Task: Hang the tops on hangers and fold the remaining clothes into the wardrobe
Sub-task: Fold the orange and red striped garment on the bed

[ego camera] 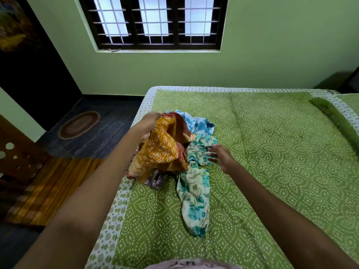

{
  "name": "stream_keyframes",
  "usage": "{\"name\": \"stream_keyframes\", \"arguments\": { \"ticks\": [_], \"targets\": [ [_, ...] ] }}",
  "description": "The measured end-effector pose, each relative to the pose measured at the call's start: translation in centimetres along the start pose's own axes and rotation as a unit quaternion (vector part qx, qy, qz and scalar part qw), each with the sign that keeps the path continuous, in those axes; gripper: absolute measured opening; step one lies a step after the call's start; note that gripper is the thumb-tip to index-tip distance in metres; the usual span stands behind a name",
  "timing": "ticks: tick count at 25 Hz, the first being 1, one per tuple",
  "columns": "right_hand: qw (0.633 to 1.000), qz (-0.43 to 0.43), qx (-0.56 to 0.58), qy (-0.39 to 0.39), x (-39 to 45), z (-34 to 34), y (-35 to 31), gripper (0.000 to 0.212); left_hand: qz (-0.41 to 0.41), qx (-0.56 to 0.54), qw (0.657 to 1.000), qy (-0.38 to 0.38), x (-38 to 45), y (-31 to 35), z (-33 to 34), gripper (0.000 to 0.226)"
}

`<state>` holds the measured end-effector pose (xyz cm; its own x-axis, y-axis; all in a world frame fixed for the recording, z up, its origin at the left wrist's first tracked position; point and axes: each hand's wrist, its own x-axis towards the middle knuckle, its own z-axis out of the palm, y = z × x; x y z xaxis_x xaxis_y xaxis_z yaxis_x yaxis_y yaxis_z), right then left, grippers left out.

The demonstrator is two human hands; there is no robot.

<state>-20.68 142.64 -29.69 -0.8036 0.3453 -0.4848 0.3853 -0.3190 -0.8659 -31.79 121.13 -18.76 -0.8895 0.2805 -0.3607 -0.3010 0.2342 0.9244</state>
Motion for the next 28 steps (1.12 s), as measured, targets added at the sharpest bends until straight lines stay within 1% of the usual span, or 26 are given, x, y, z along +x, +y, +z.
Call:
{"name": "stream_keyframes", "arguments": {
  "ticks": [1, 2, 3, 4, 5, 6, 7, 8, 9, 10, 13, 14, 15, 16, 17, 18, 19, 20, 21, 22, 23, 24, 25, 26, 27, 28],
  "targets": [
    [0.995, -0.066, -0.068, -0.004, -0.5, 1.0, -1.2, 0.024, 0.026, 0.100, 0.994, -0.041, -0.2, 0.2, 0.3, 0.025],
    [0.983, -0.141, -0.108, -0.034, -0.9, 2.2, -2.7, 0.043, 0.058, 0.190, 0.977, -0.077, -0.4, 0.7, 0.8, 0.025],
    [0.966, -0.205, -0.133, -0.082, -1.4, 3.5, -4.2, 0.057, 0.088, 0.264, 0.955, -0.098, -0.5, 1.4, 1.3, 0.024],
    [0.946, -0.245, -0.165, -0.131, -1.8, 4.6, -5.5, 0.064, 0.116, 0.308, 0.937, -0.115, -0.7, 2.2, 1.6, 0.022],
    [0.927, -0.262, -0.206, -0.175, -2.1, 5.6, -6.4, 0.061, 0.141, 0.332, 0.925, -0.122, -0.7, 3.0, 1.6, 0.022],
    [0.911, -0.261, -0.250, -0.199, -2.0, 6.1, -6.8, 0.047, 0.160, 0.346, 0.916, -0.122, -0.7, 3.9, 1.5, 0.021],
    [0.897, -0.248, -0.298, -0.210, -1.8, 6.2, -6.8, 0.026, 0.178, 0.362, 0.908, -0.113, -0.5, 4.5, 1.0, 0.019],
    [0.885, -0.246, -0.344, -0.197, -1.4, 6.1, -6.6, 0.019, 0.190, 0.382, 0.899, -0.102, -0.4, 4.8, 0.3, 0.019],
    [0.867, -0.246, -0.400, -0.168, -0.8, 5.6, -6.1, 0.027, 0.197, 0.399, 0.891, -0.089, -0.2, 4.8, -0.5, 0.020],
    [0.846, -0.238, -0.455, -0.145, -0.5, 5.0, -5.5, 0.030, 0.201, 0.406, 0.888, -0.074, 0.0, 4.6, -1.3, 0.021],
    [0.765, -0.180, -0.606, -0.122, 0.9, 2.8, -3.7, 0.018, 0.209, 0.396, 0.894, -0.019, 0.3, 3.4, -3.9, 0.020],
    [0.739, -0.173, -0.643, -0.104, 1.2, 2.3, -3.5, 0.012, 0.207, 0.404, 0.891, -0.003, 0.2, 3.0, -4.6, 0.019],
    [0.726, -0.189, -0.658, -0.063, 1.3, 1.9, -4.0, 0.009, 0.205, 0.412, 0.888, 0.007, 0.2, 2.7, -5.3, 0.020],
    [0.722, -0.218, -0.657, -0.002, 1.5, 1.6, -4.9, 0.015, 0.205, 0.410, 0.888, 0.015, 0.2, 2.4, -5.8, 0.020],
    [0.746, -0.259, -0.610, 0.067, 1.4, 1.3, -6.3, 0.017, 0.208, 0.396, 0.894, 0.020, 0.0, 2.3, -6.1, 0.018],
    [0.779, -0.306, -0.528, 0.142, 0.9, 1.0, -7.9, 0.019, 0.211, 0.373, 0.903, 0.024, -0.2, 2.3, -6.2, 0.016],
    [0.798, -0.337, -0.458, 0.198, 0.9, 0.7, -9.2, 0.022, 0.215, 0.352, 0.910, 0.024, -0.6, 2.6, -6.3, 0.015],
    [0.809, -0.344, -0.428, 0.209, 1.1, 0.4, -10.1, 0.025, 0.213, 0.349, 0.912, 0.016, -0.8, 3.0, -6.3, 0.015],
    [0.798, -0.325, -0.477, 0.177, 1.5, 0.0, -10.6, 0.026, 0.202, 0.380, 0.903, 0.002, -0.9, 3.3, -6.4, 0.016],
    [0.770, -0.291, -0.554, 0.124, 1.6, -0.3, -10.4, 0.025, 0.187, 0.454, 0.871, -0.009, -0.9, 3.5, -6.4, 0.023],
    [0.749, -0.240, -0.612, 0.086, 1.7, -0.7, -10.1, 0.024, 0.170, 0.534, 0.828, -0.009, -0.9, 3.5, -6.2, 0.030],
    [0.728, -0.207, -0.648, 0.085, 2.0, -0.9, -9.7, 0.025, 0.163, 0.584, 0.795, 0.005, -0.7, 3.2, -6.0, 0.034],
    [0.717, -0.188, -0.663, 0.105, 1.9, -1.1, -9.3, 0.026, 0.162, 0.593, 0.788, 0.031, -0.7, 3.0, -5.8, 0.038],
    [0.706, -0.200, -0.667, 0.128, 2.4, -1.4, -9.1, 0.028, 0.165, 0.562, 0.809, 0.053, -1.0, 3.0, -5.4, 0.042],
    [0.711, -0.188, -0.663, 0.137, 1.7, -1.1, -9.9, 0.027, 0.167, 0.524, 0.833, 0.064, -1.3, 3.1, -5.1, 0.045],
    [0.738, -0.186, -0.634, 0.135, 1.7, -0.8, -10.3, 0.024, 0.172, 0.497, 0.848, 0.063, -1.5, 3.2, -5.0, 0.045]
  ]
}}
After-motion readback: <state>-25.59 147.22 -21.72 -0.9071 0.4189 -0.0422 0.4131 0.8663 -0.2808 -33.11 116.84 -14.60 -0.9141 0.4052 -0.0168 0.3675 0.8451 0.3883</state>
